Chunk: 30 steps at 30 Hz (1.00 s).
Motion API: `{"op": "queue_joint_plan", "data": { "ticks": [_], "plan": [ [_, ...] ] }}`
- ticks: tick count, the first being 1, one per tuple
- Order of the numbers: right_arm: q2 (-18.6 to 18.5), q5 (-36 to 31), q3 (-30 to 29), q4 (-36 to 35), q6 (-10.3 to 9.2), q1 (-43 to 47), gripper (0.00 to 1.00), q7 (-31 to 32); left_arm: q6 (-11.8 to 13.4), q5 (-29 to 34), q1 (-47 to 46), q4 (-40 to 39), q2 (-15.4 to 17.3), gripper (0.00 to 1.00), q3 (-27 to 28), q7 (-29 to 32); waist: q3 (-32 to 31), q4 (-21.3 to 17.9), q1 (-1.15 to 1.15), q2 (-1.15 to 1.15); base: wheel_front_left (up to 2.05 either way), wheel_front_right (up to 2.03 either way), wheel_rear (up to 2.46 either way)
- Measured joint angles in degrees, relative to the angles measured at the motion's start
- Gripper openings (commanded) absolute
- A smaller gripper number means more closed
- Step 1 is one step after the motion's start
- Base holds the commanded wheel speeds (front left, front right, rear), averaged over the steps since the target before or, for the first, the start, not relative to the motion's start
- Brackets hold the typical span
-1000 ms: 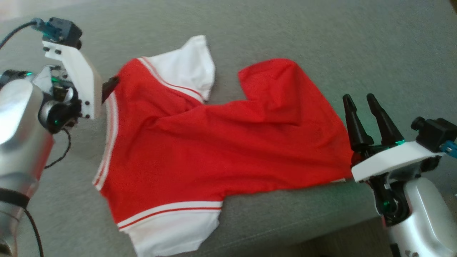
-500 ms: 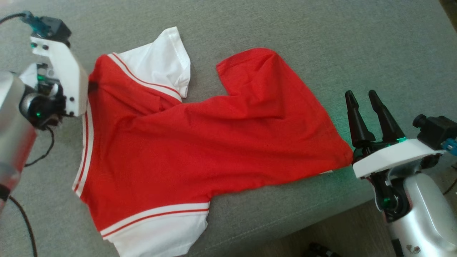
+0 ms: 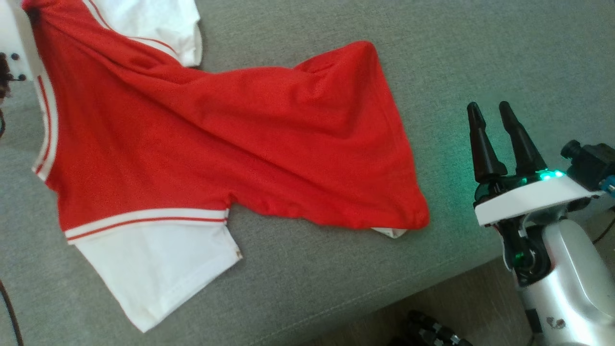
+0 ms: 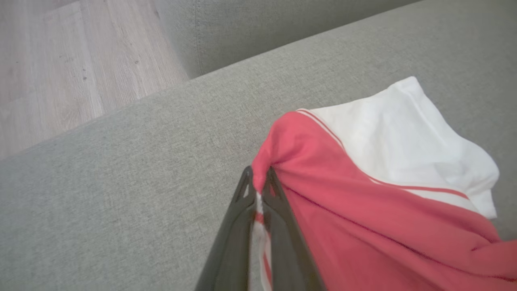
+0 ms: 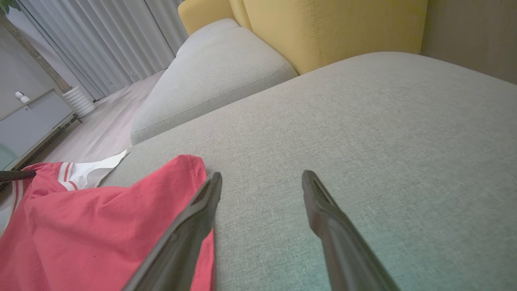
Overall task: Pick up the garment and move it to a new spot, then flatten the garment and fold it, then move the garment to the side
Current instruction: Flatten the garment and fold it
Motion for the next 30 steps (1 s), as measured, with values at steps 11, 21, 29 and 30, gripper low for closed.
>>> {"op": "queue_joint_plan", "data": {
  "ticks": [11, 21, 29, 30],
  "plan": [
    [0.0, -0.1, 0.2, 1.7, 0.00, -0.1, 1.00, -2.5, 0.8, 0.7, -0.8, 7.2, -2.6, 1.00, 0.3, -8.1, -2.4, 0.4, -0.01, 0.00, 0.00, 0.00, 0.00],
    [-0.4, -2.0, -0.3, 1.1, 0.00, 1.6, 1.00, -5.4, 0.3, -0.6, 6.5, 2.7, -6.2, 1.00, 2.3, -29.3, -11.9, 5.2, -0.01, 0.00, 0.00, 0.00, 0.00],
    [-0.8, -4.1, -1.5, -1.2, 0.00, 8.2, 1.00, -6.2, 7.3, -2.4, 23.0, -14.7, -4.7, 1.00, 6.0, -38.6, -18.8, 10.3, -0.02, 0.00, 0.00, 0.00, 0.00],
    [-0.8, -4.1, -1.8, -1.7, 0.00, 8.6, 1.00, -6.4, 8.7, -2.4, 25.9, -17.7, -4.1, 1.00, 6.9, -38.9, -19.5, 10.9, -0.02, 0.00, 0.00, 0.00, 0.00]
  ]
}}
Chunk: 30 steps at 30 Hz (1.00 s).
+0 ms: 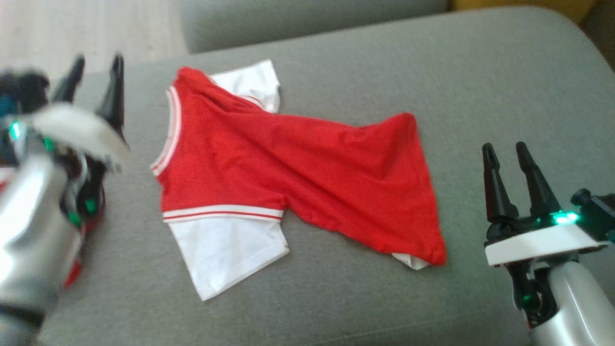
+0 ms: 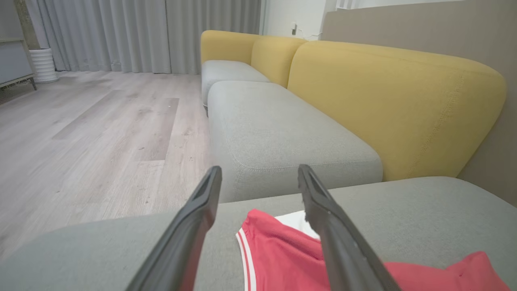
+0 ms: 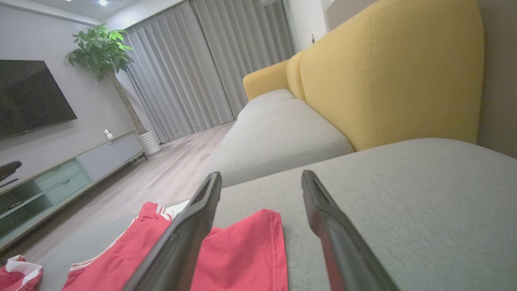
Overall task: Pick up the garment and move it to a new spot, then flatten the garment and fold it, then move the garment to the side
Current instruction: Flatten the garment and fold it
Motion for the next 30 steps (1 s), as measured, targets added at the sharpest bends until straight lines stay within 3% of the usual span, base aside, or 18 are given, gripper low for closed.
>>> {"op": "queue_joint_plan", "data": {
  "ticks": [7, 11, 14, 20, 30],
  "plan": [
    [0.3, -1.9, -0.9, -2.4, 0.00, 3.1, 1.00, -0.1, 11.6, 4.8, 24.1, -26.0, 1.9, 1.00, 9.2, -0.1, -3.2, 3.3, 0.00, 0.00, 0.00, 0.00, 0.00],
    [0.6, -3.7, -1.2, -3.0, 0.00, 5.8, 1.00, -0.6, 15.3, 9.7, 36.0, -36.2, -2.0, 1.00, 15.6, -0.2, -4.0, 4.1, 0.00, 0.00, 0.00, 0.00, 0.00],
    [0.6, -5.5, -1.7, -3.4, 0.00, 8.0, 1.00, -1.0, 15.4, 13.2, 42.7, -39.7, -5.7, 1.00, 18.3, -0.2, -4.3, 4.4, 0.00, 0.00, 0.00, 0.00, 0.00],
    [1.0, -8.8, -3.9, -4.0, 0.00, 10.8, 1.00, -1.5, 12.5, 20.1, 47.2, -40.7, -10.7, 1.00, 21.3, -0.2, -4.5, 5.3, 0.00, 0.00, 0.00, 0.00, 0.00],
    [1.2, -11.1, -4.2, -5.4, 0.00, 10.6, 1.00, -0.2, 8.5, 23.6, 47.3, -39.7, -13.8, 1.00, 25.0, -0.2, -4.4, 4.9, 0.00, 0.00, 0.00, 0.00, 0.00]
  ]
}}
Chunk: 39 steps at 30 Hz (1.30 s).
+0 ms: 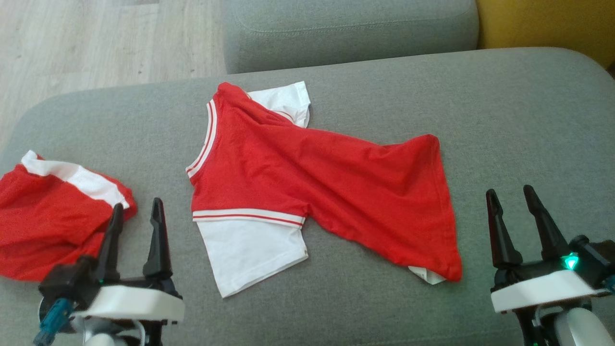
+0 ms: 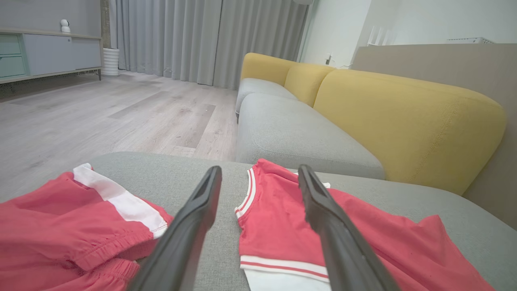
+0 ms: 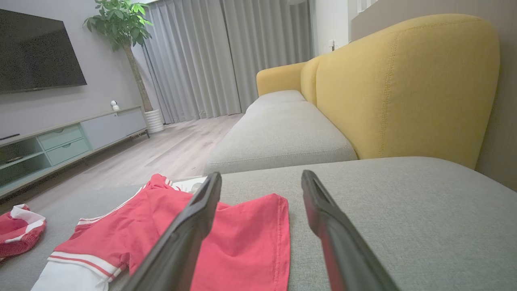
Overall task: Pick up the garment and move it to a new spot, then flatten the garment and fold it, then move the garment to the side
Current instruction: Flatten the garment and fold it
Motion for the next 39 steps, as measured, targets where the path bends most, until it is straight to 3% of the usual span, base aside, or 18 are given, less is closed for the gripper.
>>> {"op": "queue_joint_plan", "data": {
  "ticks": [13, 15, 20, 24, 30, 39],
  "plan": [
    [0.3, -1.5, -0.2, -0.4, 0.00, 0.0, 1.00, 2.7, -2.3, 2.7, 1.9, 2.9, -2.0, 1.00, 1.2, 1.2, -0.1, -0.6, 0.00, 0.00, 0.00, 0.00, 0.00],
    [0.2, -1.4, -0.5, 0.3, 0.00, 0.0, 1.00, 6.3, -2.8, 1.8, 2.0, 4.3, -2.0, 1.00, 0.2, 5.7, -0.1, -0.6, 0.00, 0.00, 0.00, 0.00, 0.00],
    [-0.3, 1.3, -0.1, 3.8, 0.00, 0.0, 1.00, 22.8, -2.9, -0.7, 2.1, 6.8, -1.5, 1.00, -4.2, 21.9, 0.3, -0.4, 0.00, 0.00, 0.00, 0.00, 0.00],
    [0.6, 2.6, -2.3, 5.3, 0.00, 0.0, 1.00, 31.8, -2.7, -2.4, 2.0, 6.8, -1.8, 1.00, -4.9, 27.7, 1.3, -0.4, 0.00, 0.00, 0.00, 0.00, 0.00],
    [4.9, 5.8, -3.9, 7.4, 0.00, -0.5, 1.00, 40.9, -1.1, -3.2, -1.2, 9.6, -3.3, 1.00, -5.5, 30.0, 3.7, -0.2, 0.00, 0.00, 0.00, 0.00, 0.00],
    [6.5, 6.6, -4.1, 8.8, 0.00, -1.8, 1.00, 43.6, -1.7, -4.9, -3.9, 14.8, -4.7, 1.00, -6.3, 32.2, 5.4, -0.4, 0.01, 0.00, 0.00, 0.00, 0.00]
  ]
}}
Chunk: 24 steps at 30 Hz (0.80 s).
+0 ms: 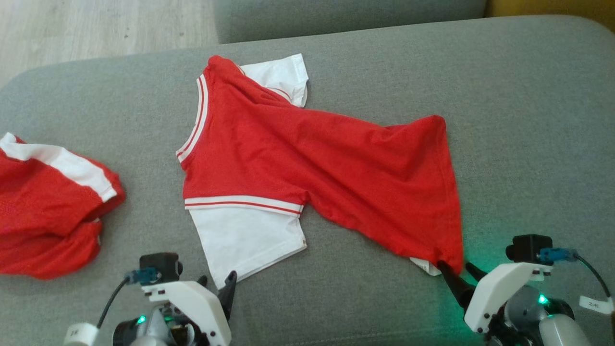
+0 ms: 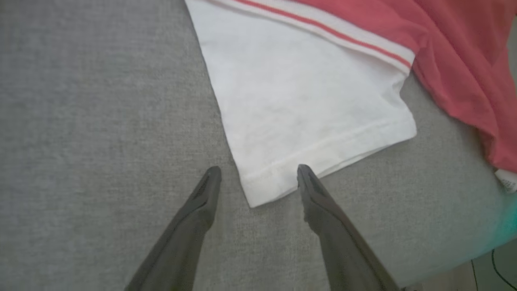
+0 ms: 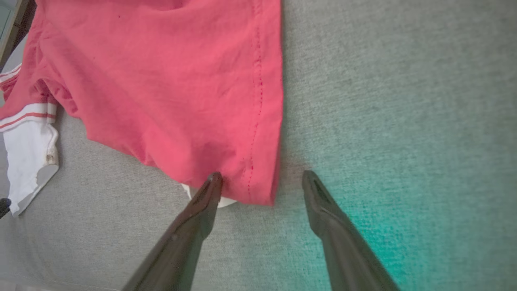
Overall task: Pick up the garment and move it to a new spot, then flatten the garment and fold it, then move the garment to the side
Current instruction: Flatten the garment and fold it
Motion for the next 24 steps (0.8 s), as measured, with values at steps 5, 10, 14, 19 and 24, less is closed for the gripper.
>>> {"op": "queue_joint_plan", "data": {
  "ticks": [5, 10, 14, 19, 24],
  "plan": [
    [0.1, 0.6, 0.5, 0.6, 0.00, -1.1, 1.00, -0.1, -0.6, -0.8, -1.2, 1.7, -0.5, 1.00, -0.2, 0.9, 0.9, -0.3, 0.00, 0.00, 0.00, 0.00, 0.00],
    [0.2, 1.7, 1.8, 1.9, 0.00, -2.6, 1.00, -1.4, -1.6, -1.3, -3.7, 3.6, -0.6, 0.86, -1.2, 2.2, 1.6, -0.8, 0.00, 0.00, 0.00, 0.00, 0.00],
    [0.2, 2.9, 2.6, 2.8, 0.00, -3.4, 0.49, -2.2, -2.1, -2.0, -4.1, 4.1, -0.8, 0.00, -1.4, 2.9, 1.6, -0.9, 0.00, 0.00, 0.00, 0.00, 0.00],
    [0.4, 5.6, 4.4, 3.0, 0.00, -3.3, 0.00, -7.0, -2.0, -2.0, -3.7, 3.8, -0.6, 0.00, -1.2, 1.7, 0.4, -0.8, 0.00, 0.00, 0.00, 0.00, 0.00],
    [-0.9, 8.8, 5.1, 0.7, 0.00, -3.3, 0.00, -10.9, -1.1, -2.0, -1.9, -0.3, 0.5, 0.00, -0.2, 1.1, -0.9, -0.6, 0.00, 0.00, 0.00, 0.00, 0.00]
  ]
}}
